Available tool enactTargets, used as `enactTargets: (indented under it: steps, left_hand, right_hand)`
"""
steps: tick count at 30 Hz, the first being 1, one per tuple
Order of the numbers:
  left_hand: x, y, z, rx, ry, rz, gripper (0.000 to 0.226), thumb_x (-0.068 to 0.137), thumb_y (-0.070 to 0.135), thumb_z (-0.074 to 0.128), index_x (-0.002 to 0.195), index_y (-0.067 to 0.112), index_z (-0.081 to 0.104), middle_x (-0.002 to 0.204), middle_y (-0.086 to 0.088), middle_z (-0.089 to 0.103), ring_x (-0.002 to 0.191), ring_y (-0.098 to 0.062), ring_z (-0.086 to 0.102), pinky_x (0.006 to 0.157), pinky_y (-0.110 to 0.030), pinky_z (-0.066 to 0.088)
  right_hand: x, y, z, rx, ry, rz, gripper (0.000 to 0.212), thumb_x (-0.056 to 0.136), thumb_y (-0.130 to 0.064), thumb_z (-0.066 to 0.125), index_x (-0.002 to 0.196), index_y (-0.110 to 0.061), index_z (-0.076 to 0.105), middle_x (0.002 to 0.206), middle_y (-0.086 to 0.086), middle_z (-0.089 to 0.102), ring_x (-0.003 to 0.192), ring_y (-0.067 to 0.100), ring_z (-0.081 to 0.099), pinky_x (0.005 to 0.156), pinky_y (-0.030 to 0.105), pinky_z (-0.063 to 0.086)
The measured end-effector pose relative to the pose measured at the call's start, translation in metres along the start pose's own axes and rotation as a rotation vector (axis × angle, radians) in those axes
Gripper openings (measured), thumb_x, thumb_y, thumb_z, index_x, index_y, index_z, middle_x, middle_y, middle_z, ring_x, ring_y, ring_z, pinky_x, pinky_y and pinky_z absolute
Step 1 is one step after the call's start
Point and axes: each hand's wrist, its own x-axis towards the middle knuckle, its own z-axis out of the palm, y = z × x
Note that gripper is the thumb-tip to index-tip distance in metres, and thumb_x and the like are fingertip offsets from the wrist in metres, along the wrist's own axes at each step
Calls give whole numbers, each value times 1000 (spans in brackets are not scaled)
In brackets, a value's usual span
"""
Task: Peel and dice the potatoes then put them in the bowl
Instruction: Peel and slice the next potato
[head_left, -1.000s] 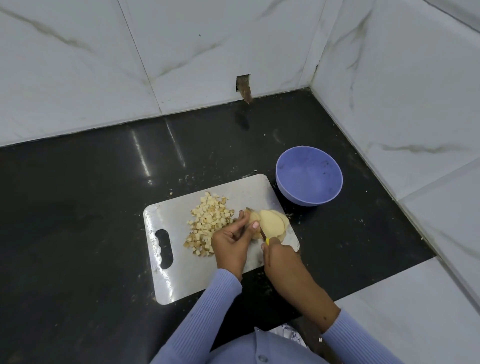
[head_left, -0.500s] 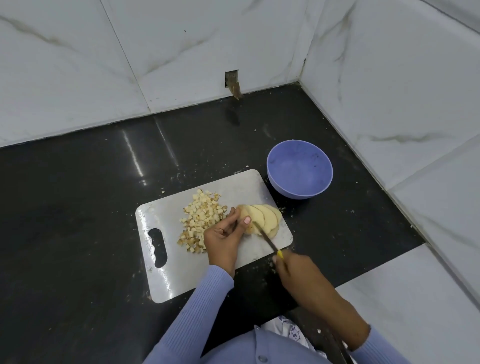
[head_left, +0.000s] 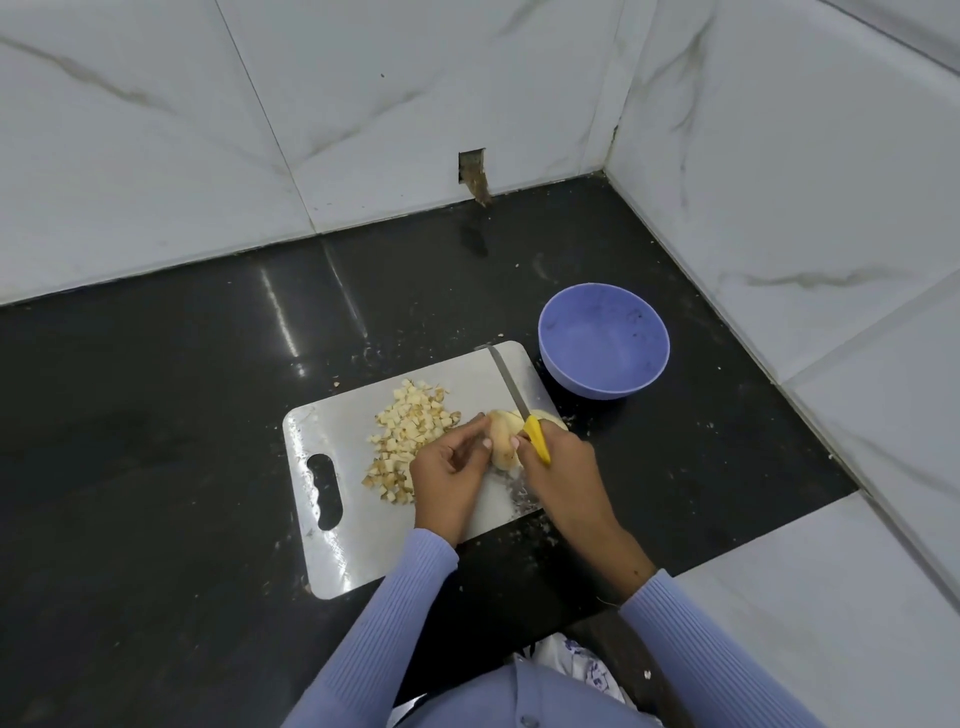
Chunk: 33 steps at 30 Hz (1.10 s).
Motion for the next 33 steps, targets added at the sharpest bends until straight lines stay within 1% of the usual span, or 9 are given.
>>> enactTargets:
  steps: [3, 8, 11, 17, 20, 22, 24, 27, 33]
  left_hand:
    - [3, 1, -11, 118, -150, 76, 46, 81, -11, 64, 118, 18, 64, 127, 0, 61, 116, -7, 58, 99, -26, 46]
    - [13, 0, -20, 244, -256, 99, 72, 63, 12, 87, 125, 28, 56, 135, 6, 55, 123, 0, 50, 102, -21, 40]
    - [13, -1, -14, 253, -218, 111, 71, 60, 9, 88, 120, 32, 57, 130, 4, 59, 115, 2, 55, 99, -18, 43]
    - [12, -3, -7, 268, -140, 158, 63, 59, 10, 89, 114, 24, 63, 110, 13, 66, 104, 1, 61, 91, -16, 47]
    - [13, -2, -8, 288, -100, 192, 59, 57, 14, 91, 110, 21, 66, 104, 14, 67, 98, 4, 61, 87, -12, 47]
    - [13, -1, -8, 275, -90, 189, 58, 55, 15, 91, 107, 23, 66, 105, 15, 66, 99, 2, 62, 88, -15, 48]
    - [13, -2, -8, 256, -81, 170, 59, 55, 16, 92, 108, 22, 67, 110, 14, 66, 103, 1, 62, 91, -18, 48]
    - [15, -5, -7, 268, -77, 152, 64, 53, 18, 93, 112, 13, 68, 118, 3, 65, 109, -1, 60, 96, -23, 48]
    - [16, -7, -8, 281, -66, 139, 67, 52, 17, 93, 114, 7, 67, 121, -4, 65, 110, 0, 59, 98, -26, 48]
  right_hand:
    - [3, 1, 0, -13, -3, -1, 30, 95, -23, 52, 68, -22, 41, 64, -5, 47, 58, 7, 45, 48, 15, 31]
    - [8, 3, -2, -28, -18, 2, 22, 96, -24, 51, 76, -16, 47, 68, -1, 52, 59, 8, 47, 50, 16, 31]
    - [8, 4, -3, -29, -21, 11, 21, 96, -24, 51, 77, -15, 48, 70, 0, 52, 61, 11, 49, 50, 16, 32]
    - [5, 2, -8, -4, -37, 11, 21, 98, -27, 48, 83, -12, 50, 73, 2, 54, 60, 6, 48, 49, 13, 33]
    - [-6, -1, -14, 49, -55, -2, 26, 101, -33, 39, 94, -11, 51, 76, 5, 57, 65, 13, 52, 54, 22, 40]
    - [-15, -1, -17, -1, -94, -38, 27, 102, -32, 34, 92, -12, 48, 70, 4, 53, 59, 13, 48, 54, 30, 38]
    - [-23, 1, -16, -99, -130, -74, 28, 102, -33, 30, 92, -13, 46, 63, -1, 48, 53, 11, 42, 54, 29, 34]
    - [-27, 4, -14, -186, -155, -78, 28, 102, -37, 26, 96, -17, 44, 64, -3, 48, 54, 10, 43, 55, 27, 35]
    - [-29, 5, -11, -242, -180, -61, 28, 102, -38, 24, 100, -18, 44, 64, -5, 47, 55, 9, 44, 55, 28, 38]
